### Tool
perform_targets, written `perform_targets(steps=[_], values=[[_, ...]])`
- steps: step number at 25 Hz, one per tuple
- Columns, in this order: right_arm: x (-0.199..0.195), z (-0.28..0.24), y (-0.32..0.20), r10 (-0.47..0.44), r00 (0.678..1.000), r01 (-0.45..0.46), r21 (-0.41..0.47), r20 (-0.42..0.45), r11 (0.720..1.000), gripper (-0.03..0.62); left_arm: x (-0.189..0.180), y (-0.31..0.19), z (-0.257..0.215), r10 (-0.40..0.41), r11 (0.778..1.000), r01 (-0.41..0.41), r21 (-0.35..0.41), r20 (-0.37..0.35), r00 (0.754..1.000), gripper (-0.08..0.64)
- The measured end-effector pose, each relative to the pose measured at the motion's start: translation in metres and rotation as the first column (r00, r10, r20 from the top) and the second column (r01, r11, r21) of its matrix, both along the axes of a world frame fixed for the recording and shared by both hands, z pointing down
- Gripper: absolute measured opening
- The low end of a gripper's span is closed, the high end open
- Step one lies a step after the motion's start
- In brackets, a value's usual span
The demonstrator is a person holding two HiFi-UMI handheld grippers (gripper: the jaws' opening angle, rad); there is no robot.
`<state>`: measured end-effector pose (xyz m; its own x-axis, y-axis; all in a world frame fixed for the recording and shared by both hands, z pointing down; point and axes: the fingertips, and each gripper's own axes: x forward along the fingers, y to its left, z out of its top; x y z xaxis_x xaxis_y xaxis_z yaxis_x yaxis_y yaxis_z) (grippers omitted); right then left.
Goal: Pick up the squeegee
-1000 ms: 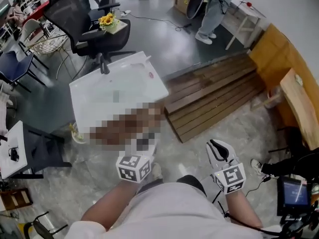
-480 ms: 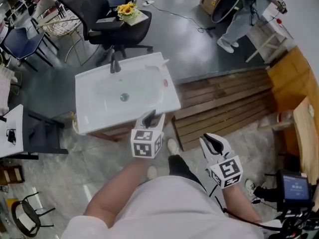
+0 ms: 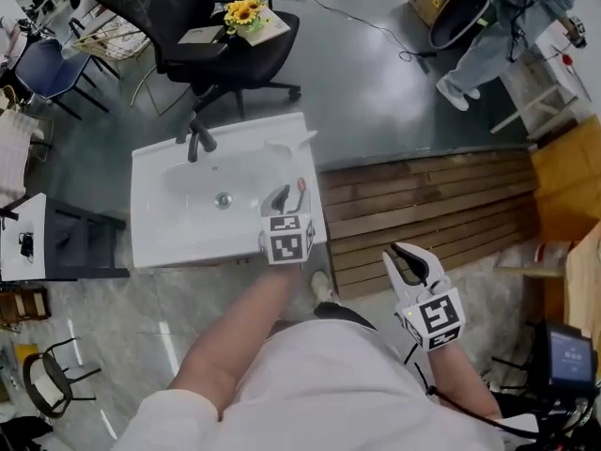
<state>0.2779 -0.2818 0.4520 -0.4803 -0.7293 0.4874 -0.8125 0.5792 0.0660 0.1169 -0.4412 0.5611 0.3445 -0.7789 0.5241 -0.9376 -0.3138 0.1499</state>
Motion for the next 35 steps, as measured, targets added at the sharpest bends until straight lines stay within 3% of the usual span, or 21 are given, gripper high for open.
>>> perform_targets(steps=[6,12,21,25,35], values=[[0.043,0.022,-0.035,-0.022,0.999,0.02,-0.061,-0.029,0.998,0.043,-0.002,-0.064,0.047,-0.14,0.989,0.143,-0.045,0.053,0.989,0.17],[0.075,0.04,-0.053,-0.016,0.999,0.011,-0.113,-0.045,0.994,0.043,-0.002,-0.11,0.073,-0.226,0.971,0.23,-0.066,0.06,0.972,0.184],[0.092,0.051,-0.066,-0.011,0.998,0.002,-0.168,-0.054,0.986,0.043,-0.002,-0.142,0.101,-0.283,0.95,0.293,-0.107,0.102,0.954,0.174],[0.097,0.054,-0.066,-0.004,0.998,-0.006,-0.187,-0.056,0.982,0.043,0.002,-0.144,0.106,-0.285,0.948,0.298,-0.112,0.118,0.951,0.123],[0.095,0.056,-0.072,-0.029,0.998,0.019,-0.19,-0.048,0.982,0.043,-0.007,-0.142,0.104,-0.294,0.943,0.308,-0.127,0.118,0.949,0.11]])
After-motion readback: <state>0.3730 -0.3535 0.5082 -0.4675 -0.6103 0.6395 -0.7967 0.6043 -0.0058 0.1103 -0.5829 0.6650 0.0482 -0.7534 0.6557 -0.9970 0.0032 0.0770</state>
